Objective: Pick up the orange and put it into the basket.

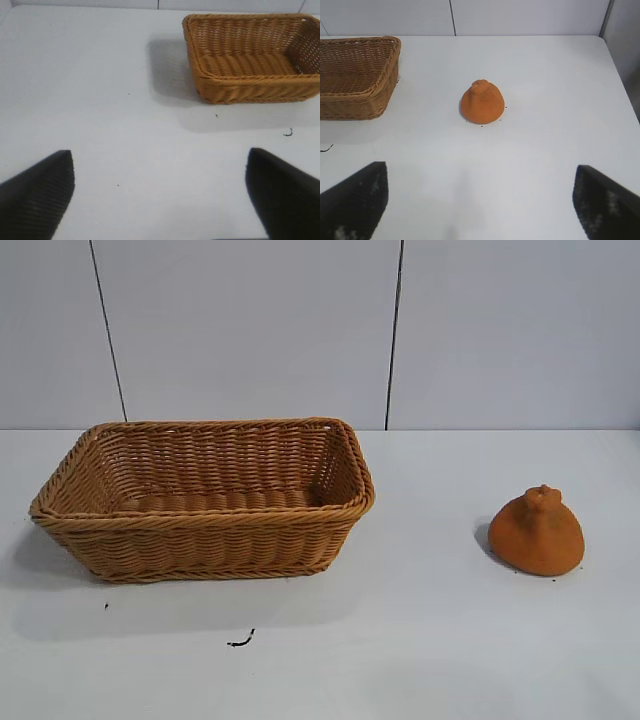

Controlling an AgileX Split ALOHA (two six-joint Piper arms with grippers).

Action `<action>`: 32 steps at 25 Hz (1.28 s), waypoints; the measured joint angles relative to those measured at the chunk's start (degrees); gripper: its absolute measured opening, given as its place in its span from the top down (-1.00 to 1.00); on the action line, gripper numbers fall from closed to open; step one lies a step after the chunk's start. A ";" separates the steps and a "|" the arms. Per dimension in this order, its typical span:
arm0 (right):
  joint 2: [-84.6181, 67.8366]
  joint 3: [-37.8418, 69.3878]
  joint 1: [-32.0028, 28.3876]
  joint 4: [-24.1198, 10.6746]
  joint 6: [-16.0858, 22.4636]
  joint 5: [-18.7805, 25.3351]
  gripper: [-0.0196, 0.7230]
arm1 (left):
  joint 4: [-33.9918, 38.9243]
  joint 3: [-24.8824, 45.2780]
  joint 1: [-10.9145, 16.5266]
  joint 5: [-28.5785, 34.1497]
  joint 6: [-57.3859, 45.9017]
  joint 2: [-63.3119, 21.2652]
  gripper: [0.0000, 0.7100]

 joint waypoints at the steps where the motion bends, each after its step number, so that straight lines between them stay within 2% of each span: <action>1: 0.00 0.00 0.00 0.00 0.00 0.00 -0.92 | 0.00 0.00 0.00 0.13 0.00 0.00 -0.88; 16: 3.21 -2.01 0.00 0.12 0.75 0.54 -0.92 | 0.00 0.00 0.00 0.07 0.00 0.00 -0.88; 23: 28.41 -12.48 0.00 0.33 0.75 1.54 -0.92 | 0.00 0.00 0.00 0.07 0.00 0.00 -0.88; 32: 67.33 -31.59 0.00 1.96 0.75 2.69 -0.92 | 0.00 0.00 0.00 0.07 0.00 0.00 -0.88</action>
